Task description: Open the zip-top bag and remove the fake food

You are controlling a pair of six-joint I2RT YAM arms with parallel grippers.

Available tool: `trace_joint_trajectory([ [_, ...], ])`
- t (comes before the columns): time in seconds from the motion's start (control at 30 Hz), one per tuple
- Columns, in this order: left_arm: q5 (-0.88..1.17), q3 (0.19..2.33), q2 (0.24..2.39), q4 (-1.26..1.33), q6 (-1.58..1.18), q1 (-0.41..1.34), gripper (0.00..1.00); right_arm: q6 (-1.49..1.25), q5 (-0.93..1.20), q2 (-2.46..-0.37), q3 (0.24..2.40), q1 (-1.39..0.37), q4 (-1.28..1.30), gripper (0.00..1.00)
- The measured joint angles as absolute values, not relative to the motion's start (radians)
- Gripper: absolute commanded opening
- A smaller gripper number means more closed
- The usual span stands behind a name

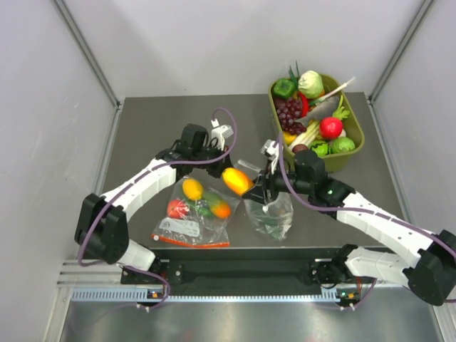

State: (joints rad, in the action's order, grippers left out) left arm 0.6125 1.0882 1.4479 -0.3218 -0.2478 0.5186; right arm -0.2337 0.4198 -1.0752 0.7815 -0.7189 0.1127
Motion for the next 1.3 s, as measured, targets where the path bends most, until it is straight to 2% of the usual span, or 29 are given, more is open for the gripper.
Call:
trace_joint_trajectory([
  [0.13, 0.593, 1.084, 1.534, -0.289, -0.228, 0.475, 0.00, -0.253, 0.645, -1.059, 0.799, -0.760, -0.059, 0.34],
  [0.3, 0.585, 1.065, 1.562, -0.286, -0.222, 0.444, 0.00, -0.265, 0.733, -1.025, 0.822, -0.763, -0.175, 0.34],
  [0.4, 0.587, 1.060, 1.556, -0.272, -0.222, 0.446, 0.00, -0.266, 0.716, -1.019, 0.823, -0.763, -0.208, 0.34],
  [0.67, 0.529, 1.046, 1.424, -0.303, -0.222, 0.448, 0.00, -0.244, 0.512, -0.958, 0.831, -0.717, -0.174, 0.34],
  [0.9, 0.477, 1.090, 1.323, -0.392, -0.213, 0.448, 0.00, -0.202, 0.405, -0.936, 0.913, -0.453, -0.024, 0.34],
  [1.07, 0.455, 1.156, 1.290, -0.464, -0.192, 0.448, 0.00, -0.178, 0.371, -1.015, 0.972, -0.244, 0.069, 0.34],
  [1.3, 0.430, 1.242, 1.283, -0.543, -0.128, 0.448, 0.00, -0.141, 0.281, -1.187, 0.997, -0.141, 0.196, 0.34],
])
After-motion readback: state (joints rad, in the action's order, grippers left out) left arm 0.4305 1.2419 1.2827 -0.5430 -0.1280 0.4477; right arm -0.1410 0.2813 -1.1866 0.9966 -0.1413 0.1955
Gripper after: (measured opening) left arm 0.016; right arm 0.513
